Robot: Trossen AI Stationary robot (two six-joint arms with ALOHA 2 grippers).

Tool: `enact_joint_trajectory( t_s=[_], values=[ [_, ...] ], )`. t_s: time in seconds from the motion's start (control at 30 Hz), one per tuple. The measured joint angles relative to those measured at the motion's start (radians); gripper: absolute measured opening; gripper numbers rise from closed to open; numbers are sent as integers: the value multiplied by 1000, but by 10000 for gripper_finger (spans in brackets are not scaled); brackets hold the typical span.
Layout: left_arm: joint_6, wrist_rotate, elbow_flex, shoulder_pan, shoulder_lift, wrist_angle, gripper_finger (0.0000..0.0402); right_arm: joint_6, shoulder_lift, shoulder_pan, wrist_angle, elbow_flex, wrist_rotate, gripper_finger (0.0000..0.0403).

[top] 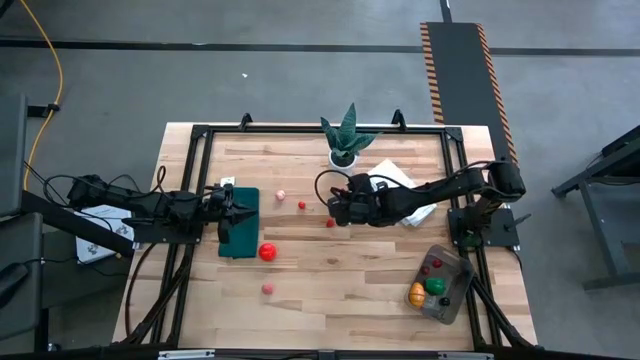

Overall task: Pick and placing Produce into tupperware
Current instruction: Put the top right pink peach into the black bin

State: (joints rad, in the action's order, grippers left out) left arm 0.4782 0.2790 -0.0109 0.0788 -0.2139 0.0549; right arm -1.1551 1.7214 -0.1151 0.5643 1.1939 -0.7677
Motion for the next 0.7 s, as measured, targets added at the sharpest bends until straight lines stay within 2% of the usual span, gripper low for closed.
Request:
enact_joint_trajectory(
  t_s=[0.23, 0.5, 0.7],
  values=[
    [0, -1, 0, 0, 0, 0, 1, -42, 13, -33, -2, 1, -157, 120],
    [-30, -10, 0, 0, 0, -2, 1, -146, 97, -90, -7, 1, -195, 120],
    [-33, -25, 0, 0, 0, -3, 1, -137, 126, -104, -17, 1, -201, 120]
  ],
)
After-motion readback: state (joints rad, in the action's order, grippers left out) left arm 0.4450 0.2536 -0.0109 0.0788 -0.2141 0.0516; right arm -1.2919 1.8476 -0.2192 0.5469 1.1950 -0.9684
